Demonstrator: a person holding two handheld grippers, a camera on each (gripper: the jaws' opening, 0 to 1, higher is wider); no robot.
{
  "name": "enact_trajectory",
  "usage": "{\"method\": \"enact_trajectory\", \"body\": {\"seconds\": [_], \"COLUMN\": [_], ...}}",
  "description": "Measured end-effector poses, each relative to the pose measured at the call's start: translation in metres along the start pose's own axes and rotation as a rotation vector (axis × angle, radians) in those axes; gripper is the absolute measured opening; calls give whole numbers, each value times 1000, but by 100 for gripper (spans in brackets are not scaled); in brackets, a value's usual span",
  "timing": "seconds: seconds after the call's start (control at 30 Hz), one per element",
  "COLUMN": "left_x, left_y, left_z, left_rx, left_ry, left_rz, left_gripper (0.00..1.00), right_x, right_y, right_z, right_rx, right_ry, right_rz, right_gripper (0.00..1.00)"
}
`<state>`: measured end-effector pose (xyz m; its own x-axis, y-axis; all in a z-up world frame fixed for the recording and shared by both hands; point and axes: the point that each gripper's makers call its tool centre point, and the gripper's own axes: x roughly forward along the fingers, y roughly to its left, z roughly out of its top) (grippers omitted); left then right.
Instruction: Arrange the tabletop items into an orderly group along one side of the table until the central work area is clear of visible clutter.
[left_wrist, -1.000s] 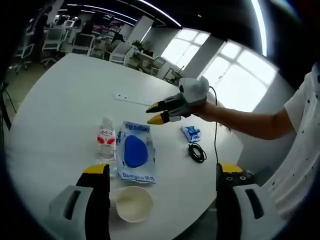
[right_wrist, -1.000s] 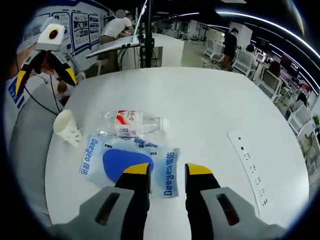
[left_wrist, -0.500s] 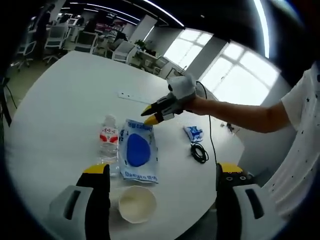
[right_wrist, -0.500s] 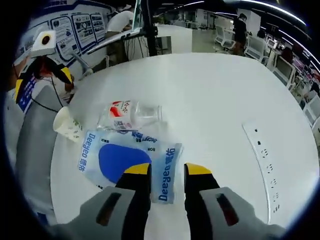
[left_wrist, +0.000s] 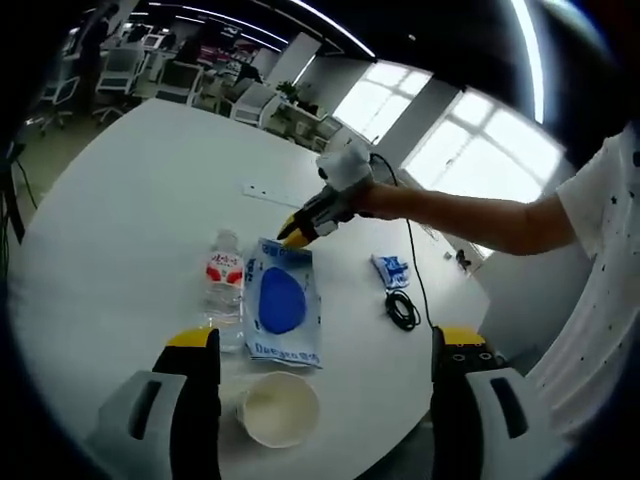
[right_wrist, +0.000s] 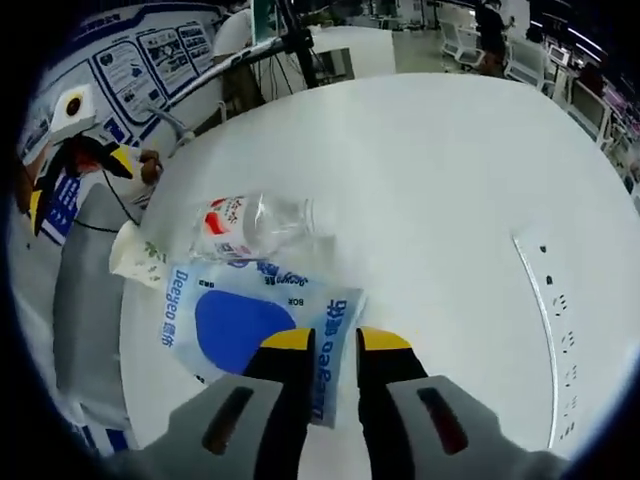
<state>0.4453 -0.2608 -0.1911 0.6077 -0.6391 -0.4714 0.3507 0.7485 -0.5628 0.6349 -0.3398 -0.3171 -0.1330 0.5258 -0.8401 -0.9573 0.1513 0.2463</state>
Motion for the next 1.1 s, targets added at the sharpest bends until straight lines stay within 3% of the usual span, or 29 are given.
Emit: {"method": "enact_trajectory", "body": {"seconds": [0.27, 0.6, 0.77, 1.1], "left_x": [0, 2, 3, 4], "left_y": [2, 5, 6, 7], "left_z": [-2, -3, -4, -6], "left_rx": [-14, -27, -30, -32], "left_ry": [-7, -11, -11, -5], "left_rz": [1, 7, 8, 9], "left_gripper": [89, 89, 89, 89], "right_x": [8, 9, 11, 16], "right_y": [4, 0, 2, 1], "right_z": [-6, -7, -12, -18], "right_rx": [28, 55, 65, 80], "right_ry": [72, 89, 114, 138], "right_rz": [66, 95, 110, 120], "right_gripper": [11, 5, 10, 4]}}
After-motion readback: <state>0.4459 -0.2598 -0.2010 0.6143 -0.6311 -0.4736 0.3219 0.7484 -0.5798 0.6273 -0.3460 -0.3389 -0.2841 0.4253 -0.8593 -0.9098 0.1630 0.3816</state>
